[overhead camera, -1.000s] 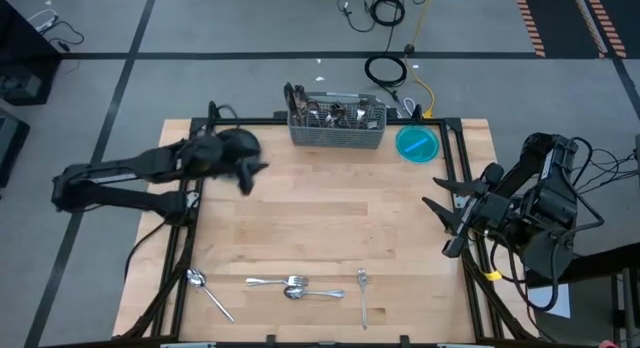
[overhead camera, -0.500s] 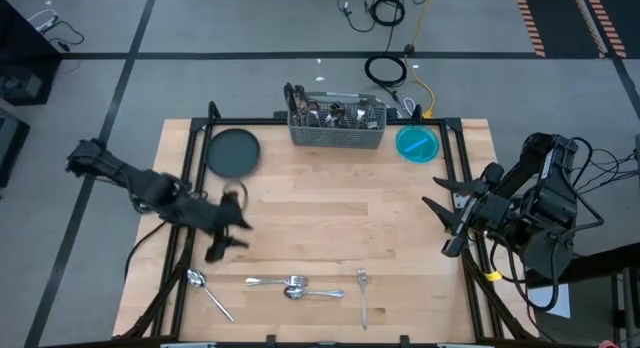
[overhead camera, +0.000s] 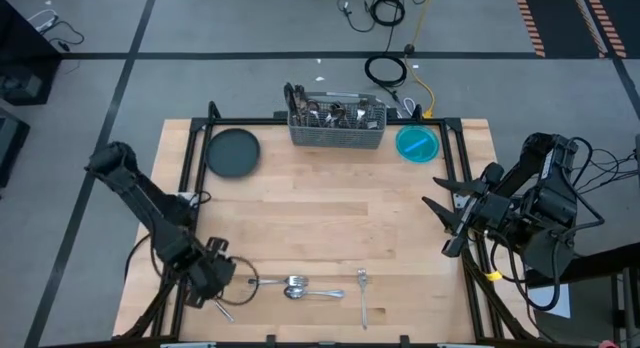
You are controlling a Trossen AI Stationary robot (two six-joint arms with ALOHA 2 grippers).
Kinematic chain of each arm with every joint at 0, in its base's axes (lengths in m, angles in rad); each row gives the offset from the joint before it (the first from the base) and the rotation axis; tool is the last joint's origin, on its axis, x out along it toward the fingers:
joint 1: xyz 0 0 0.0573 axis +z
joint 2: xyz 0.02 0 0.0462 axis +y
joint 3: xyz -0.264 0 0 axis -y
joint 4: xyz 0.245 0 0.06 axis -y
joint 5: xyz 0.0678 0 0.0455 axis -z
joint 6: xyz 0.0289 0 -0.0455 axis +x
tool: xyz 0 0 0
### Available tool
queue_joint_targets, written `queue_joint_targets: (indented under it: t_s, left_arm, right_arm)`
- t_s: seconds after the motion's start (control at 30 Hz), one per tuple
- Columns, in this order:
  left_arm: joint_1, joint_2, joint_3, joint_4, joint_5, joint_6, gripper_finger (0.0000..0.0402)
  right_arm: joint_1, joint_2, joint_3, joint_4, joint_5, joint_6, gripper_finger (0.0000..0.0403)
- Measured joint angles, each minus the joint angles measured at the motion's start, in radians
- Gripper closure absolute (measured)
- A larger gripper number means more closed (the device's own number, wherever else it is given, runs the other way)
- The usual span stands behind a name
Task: Sort silverware
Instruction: Put the spoon into the silverware organizer
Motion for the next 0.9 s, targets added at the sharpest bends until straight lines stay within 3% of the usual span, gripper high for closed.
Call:
queue_joint_targets:
  t_s: [0.27,0.53,0.9]
  left_arm:
    - [-0.167,0.070,-0.011,0.114,-0.036,-0.120,0.0185]
    - [-0.261,0.133,-0.065,0.161,-0.083,-0.172,0.0185]
    - [-0.291,0.188,-0.194,0.268,-0.120,-0.188,0.0185]
  right_arm:
    - [0.000,0.000,0.000,0.010,0.000,0.000,0.0222]
    - [0.000,0.000,0.000,0.025,0.000,0.000,0.0222]
    - [0.000,0.000,0.000,0.041,0.001,0.000,0.0222]
